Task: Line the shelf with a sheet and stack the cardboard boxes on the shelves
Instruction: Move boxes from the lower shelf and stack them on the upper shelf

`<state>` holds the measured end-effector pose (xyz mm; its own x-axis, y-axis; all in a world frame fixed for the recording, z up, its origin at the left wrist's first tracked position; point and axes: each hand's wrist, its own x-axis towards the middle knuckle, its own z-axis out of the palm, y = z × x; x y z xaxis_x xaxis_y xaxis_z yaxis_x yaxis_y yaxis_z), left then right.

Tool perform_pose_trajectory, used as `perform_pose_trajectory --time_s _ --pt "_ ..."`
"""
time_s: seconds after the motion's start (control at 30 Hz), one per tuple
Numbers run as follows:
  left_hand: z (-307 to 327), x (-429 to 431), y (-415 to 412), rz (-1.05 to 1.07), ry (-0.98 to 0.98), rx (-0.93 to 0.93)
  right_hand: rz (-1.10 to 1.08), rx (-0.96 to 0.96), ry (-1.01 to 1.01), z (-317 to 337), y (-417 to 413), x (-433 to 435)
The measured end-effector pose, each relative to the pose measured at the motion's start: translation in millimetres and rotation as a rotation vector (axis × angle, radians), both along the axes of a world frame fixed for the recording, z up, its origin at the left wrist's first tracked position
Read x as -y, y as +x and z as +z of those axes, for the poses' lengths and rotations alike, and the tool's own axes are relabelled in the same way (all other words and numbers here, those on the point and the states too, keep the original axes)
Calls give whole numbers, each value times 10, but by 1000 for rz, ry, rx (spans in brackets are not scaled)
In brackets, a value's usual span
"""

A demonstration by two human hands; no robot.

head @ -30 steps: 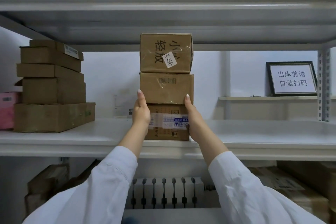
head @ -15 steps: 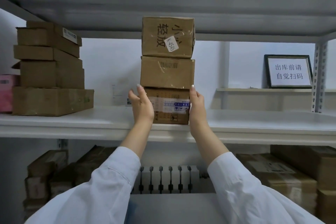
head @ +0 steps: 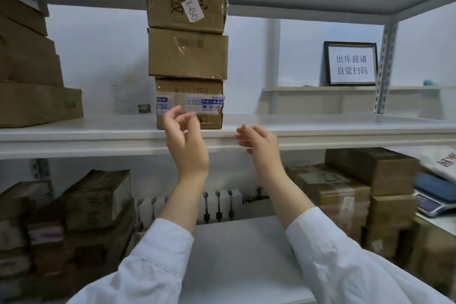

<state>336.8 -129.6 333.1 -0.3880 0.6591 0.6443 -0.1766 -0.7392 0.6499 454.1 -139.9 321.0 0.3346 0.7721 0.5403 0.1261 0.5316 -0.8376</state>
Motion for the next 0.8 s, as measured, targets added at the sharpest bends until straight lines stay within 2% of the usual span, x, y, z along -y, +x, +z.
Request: perform_pose_trajectory --time_s 0.3,0.53,0.6,0.67,0.8 --pt "-426 123 926 -236 -98 -22 -34 109 -181 -456 910 233" --pt "-787 33 1763 -353 -328 38 -198 153 -312 -676 1822 224" --pt "-894 -19 2015 -389 -435 57 -249 265 -327 -733 2091 197" --pt "-983 -84 2161 -418 -557 50 -287 474 -348 -781 2260 180" --pt "-1213 -242 2504 -446 -821 -40 -272 791 -414 -936 2644 85"
